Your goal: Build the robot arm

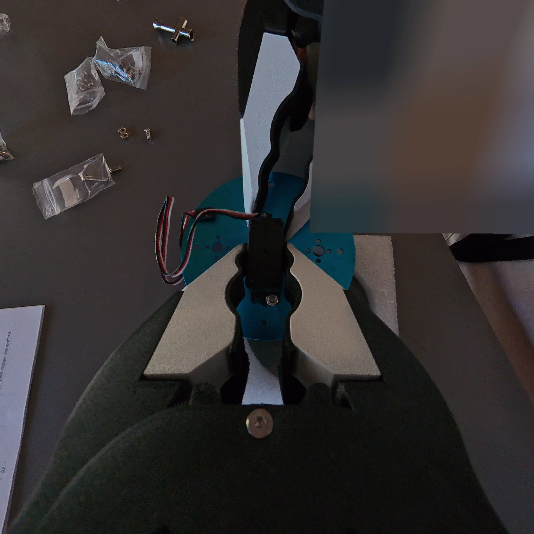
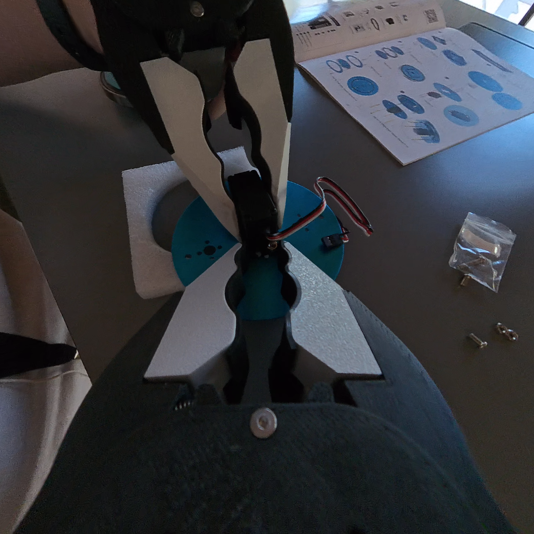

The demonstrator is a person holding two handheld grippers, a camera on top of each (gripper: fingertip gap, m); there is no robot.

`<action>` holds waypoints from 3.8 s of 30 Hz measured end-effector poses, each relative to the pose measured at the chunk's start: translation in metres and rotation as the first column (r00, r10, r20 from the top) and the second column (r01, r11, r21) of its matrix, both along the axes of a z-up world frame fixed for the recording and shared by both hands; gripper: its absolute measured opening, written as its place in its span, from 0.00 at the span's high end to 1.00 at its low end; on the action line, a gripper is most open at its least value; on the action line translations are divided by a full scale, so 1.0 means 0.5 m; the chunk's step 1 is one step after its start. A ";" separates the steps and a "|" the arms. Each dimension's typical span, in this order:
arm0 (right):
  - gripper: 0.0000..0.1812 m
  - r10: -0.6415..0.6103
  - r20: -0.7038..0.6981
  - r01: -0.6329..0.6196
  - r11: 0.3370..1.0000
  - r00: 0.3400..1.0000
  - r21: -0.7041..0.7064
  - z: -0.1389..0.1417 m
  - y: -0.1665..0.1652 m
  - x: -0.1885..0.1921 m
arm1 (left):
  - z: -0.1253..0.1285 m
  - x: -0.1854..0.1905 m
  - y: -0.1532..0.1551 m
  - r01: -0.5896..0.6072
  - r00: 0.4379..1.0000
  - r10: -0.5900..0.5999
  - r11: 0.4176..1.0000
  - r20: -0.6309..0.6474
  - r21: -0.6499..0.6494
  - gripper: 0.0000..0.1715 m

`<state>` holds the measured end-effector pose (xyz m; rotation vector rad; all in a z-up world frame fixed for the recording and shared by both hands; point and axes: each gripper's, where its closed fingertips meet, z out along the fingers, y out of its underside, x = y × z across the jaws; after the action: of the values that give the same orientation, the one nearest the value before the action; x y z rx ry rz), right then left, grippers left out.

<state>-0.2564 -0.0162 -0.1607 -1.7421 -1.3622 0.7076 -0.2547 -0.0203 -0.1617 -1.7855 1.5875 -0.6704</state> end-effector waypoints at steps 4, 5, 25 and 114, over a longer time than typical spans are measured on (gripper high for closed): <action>0.88 -0.070 0.005 0.070 0.998 0.998 0.011 0.000 0.001 0.003 | 0.000 0.001 0.001 -0.007 1.000 0.007 1.000 -0.010 0.007 0.87; 0.88 -0.088 0.004 0.088 0.996 0.996 0.011 0.000 0.001 0.004 | 0.000 0.001 0.001 -0.010 1.000 0.010 1.000 -0.012 0.009 0.87; 0.75 -0.283 -0.257 0.323 0.938 0.924 0.127 0.108 0.074 0.152 | 0.033 -0.008 0.017 -0.124 0.987 0.127 0.992 0.095 -0.033 0.74; 0.99 0.354 -0.048 -0.273 0.793 0.934 0.545 0.180 -0.045 -0.059 | 0.181 -0.035 -0.035 -0.313 0.616 0.569 0.812 0.545 -0.493 0.96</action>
<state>-0.2857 -0.0387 -0.0708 -1.0135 -1.5795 0.5484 -0.2722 -0.0379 -0.0712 -1.7749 0.4977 -1.2301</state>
